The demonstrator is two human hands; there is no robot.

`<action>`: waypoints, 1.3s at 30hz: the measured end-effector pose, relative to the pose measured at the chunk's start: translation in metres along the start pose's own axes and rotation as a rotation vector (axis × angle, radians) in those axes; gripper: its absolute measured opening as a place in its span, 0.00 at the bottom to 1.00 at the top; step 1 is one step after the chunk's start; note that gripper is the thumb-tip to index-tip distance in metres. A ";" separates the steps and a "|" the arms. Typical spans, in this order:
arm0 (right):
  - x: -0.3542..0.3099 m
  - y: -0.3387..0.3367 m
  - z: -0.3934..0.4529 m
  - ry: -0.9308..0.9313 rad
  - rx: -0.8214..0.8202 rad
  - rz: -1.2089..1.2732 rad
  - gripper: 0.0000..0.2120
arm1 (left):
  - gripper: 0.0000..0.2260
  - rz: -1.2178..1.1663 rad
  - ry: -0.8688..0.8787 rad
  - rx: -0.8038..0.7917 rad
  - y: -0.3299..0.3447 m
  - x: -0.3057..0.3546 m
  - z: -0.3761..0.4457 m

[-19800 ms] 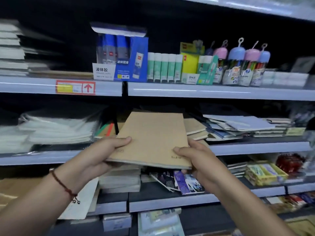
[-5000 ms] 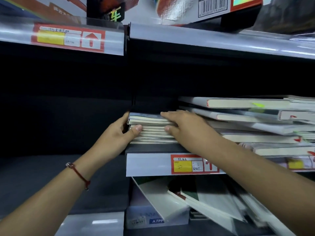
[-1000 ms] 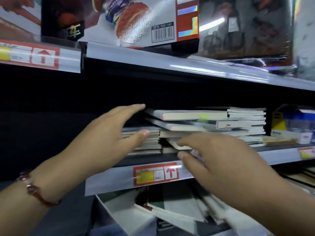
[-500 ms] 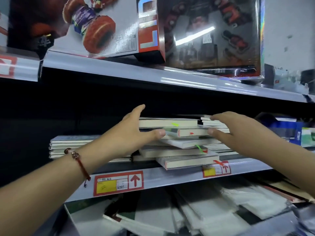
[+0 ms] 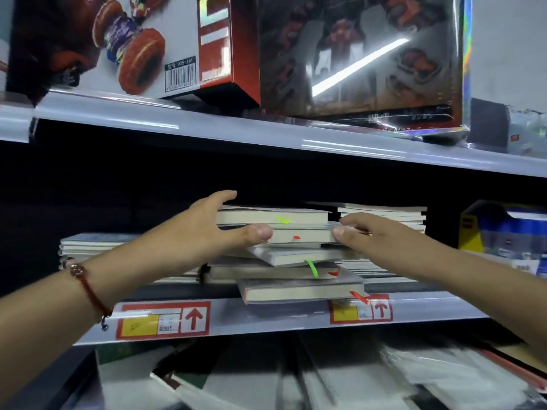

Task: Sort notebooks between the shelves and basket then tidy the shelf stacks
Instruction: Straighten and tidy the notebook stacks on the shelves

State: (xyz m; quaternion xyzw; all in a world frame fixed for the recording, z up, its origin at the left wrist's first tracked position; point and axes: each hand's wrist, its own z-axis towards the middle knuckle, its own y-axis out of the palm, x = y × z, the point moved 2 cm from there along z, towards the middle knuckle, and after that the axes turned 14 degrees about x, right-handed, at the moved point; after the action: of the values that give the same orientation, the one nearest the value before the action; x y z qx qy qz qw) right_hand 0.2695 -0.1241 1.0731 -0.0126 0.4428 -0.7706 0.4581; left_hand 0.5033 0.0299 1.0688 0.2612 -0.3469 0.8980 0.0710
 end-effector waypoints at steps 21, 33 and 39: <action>-0.021 0.014 0.010 -0.064 0.171 -0.041 0.40 | 0.27 -0.326 0.002 0.188 0.018 -0.016 0.001; -0.007 0.027 -0.001 0.210 0.043 0.315 0.39 | 0.51 -0.021 0.086 0.075 0.038 0.006 -0.018; -0.008 0.021 -0.004 0.121 0.012 0.385 0.43 | 0.48 -0.088 0.077 -0.018 0.010 -0.022 0.004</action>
State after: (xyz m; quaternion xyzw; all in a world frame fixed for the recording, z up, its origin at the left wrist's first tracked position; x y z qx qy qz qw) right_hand 0.2868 -0.1201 1.0591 0.1213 0.4594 -0.6708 0.5695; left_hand 0.5209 0.0209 1.0545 0.2408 -0.3401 0.9002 0.1261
